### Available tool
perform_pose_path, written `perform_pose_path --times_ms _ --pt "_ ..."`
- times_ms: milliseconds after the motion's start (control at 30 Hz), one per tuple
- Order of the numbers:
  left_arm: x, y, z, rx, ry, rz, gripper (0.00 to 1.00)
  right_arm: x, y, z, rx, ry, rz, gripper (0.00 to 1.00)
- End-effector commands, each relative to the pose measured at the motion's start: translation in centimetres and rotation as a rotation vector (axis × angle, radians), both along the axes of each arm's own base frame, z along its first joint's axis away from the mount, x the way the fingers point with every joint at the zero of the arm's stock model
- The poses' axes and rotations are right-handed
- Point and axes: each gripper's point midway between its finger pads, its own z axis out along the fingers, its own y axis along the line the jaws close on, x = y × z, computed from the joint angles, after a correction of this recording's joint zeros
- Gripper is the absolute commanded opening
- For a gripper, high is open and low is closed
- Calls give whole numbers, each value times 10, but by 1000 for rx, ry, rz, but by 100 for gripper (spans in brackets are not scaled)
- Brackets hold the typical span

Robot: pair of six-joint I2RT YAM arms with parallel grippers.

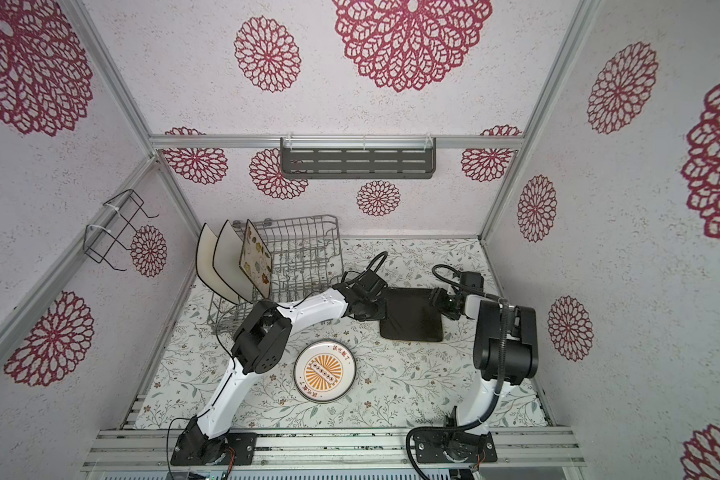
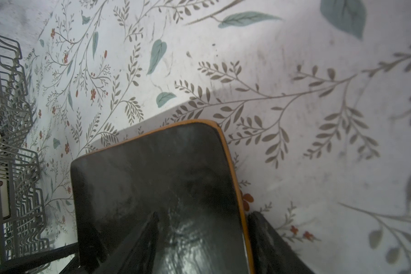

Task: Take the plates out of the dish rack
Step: 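Lower the black plate flat onto the table with both grippers, open left gripper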

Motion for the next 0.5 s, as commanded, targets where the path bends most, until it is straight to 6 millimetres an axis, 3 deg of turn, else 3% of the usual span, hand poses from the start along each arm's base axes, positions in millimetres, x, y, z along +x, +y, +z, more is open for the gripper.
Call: perform_pose_path --times_ms 0,233,467 --pt "-12 7 27 27 -24 -15 58 -4 3 -2 -10 32 16 64" --pt "-18 1 91 -31 -123 -50 59 -3 7 -1 -6 28 27 59" --pt "-25 9 132 -66 -184 -58 59 -3 12 -2 -15 35 41 58"
